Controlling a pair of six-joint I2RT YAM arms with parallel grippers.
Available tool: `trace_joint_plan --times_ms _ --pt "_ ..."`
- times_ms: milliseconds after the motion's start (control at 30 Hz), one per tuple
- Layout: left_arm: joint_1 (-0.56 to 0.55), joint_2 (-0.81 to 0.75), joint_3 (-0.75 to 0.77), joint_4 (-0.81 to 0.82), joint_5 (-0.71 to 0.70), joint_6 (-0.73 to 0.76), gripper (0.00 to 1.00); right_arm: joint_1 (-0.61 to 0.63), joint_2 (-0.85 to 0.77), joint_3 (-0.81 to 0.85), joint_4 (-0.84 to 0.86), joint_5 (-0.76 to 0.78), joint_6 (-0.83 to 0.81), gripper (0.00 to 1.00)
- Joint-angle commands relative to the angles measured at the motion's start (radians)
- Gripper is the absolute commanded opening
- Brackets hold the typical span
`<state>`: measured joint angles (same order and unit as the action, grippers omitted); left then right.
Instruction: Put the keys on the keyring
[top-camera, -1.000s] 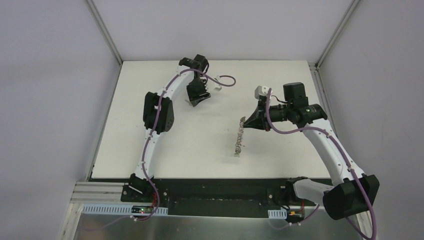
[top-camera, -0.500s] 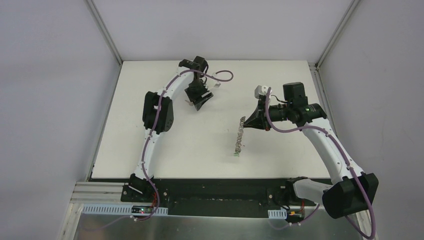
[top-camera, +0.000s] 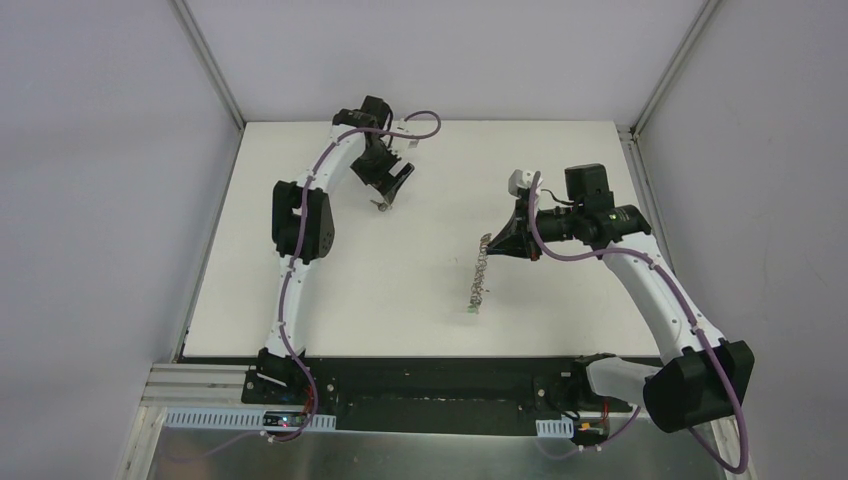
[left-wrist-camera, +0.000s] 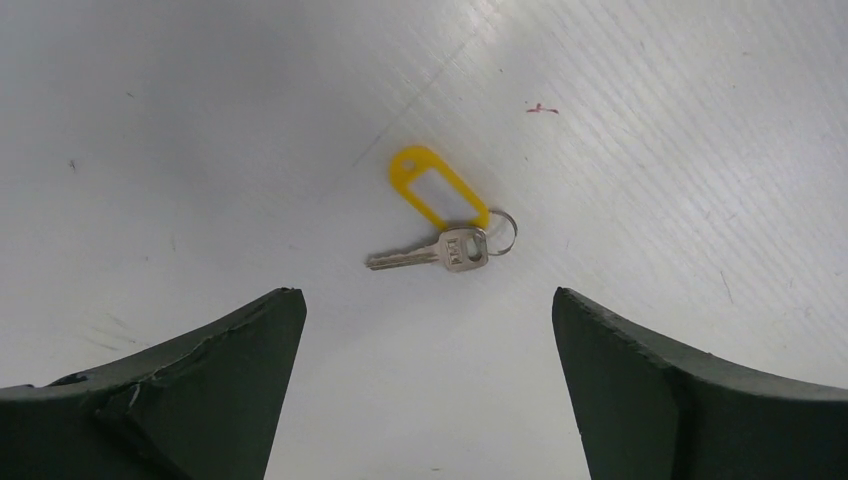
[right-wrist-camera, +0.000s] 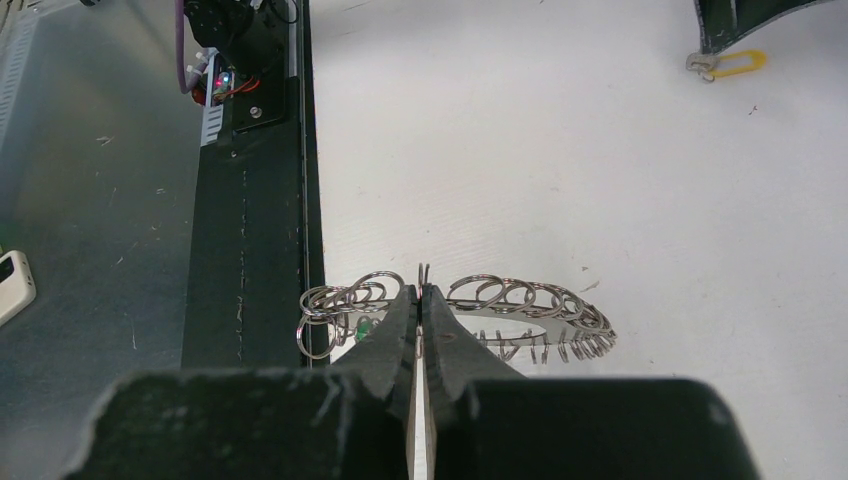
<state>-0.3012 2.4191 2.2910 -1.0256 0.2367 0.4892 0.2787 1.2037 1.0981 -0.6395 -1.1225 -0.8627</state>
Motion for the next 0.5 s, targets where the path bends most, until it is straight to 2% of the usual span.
trace_joint_plan --times_ms 0,133,300,467 --pt "0.000 -0.063 -0.017 0.076 -0.067 -0.078 0.99 -0.007 0.003 0.005 0.029 -0.046 0.011 0.00" --pt "0.013 -0.063 -0.003 0.103 -0.107 -0.123 0.99 -0.010 0.011 0.005 0.029 -0.045 0.010 0.00" --pt "0.014 0.038 0.188 -0.016 -0.133 -0.166 0.99 -0.010 0.017 0.006 0.029 -0.044 0.011 0.00" --pt "0.014 0.005 0.132 0.040 -0.201 -0.226 0.99 -0.010 0.014 0.006 0.031 -0.040 0.013 0.00"
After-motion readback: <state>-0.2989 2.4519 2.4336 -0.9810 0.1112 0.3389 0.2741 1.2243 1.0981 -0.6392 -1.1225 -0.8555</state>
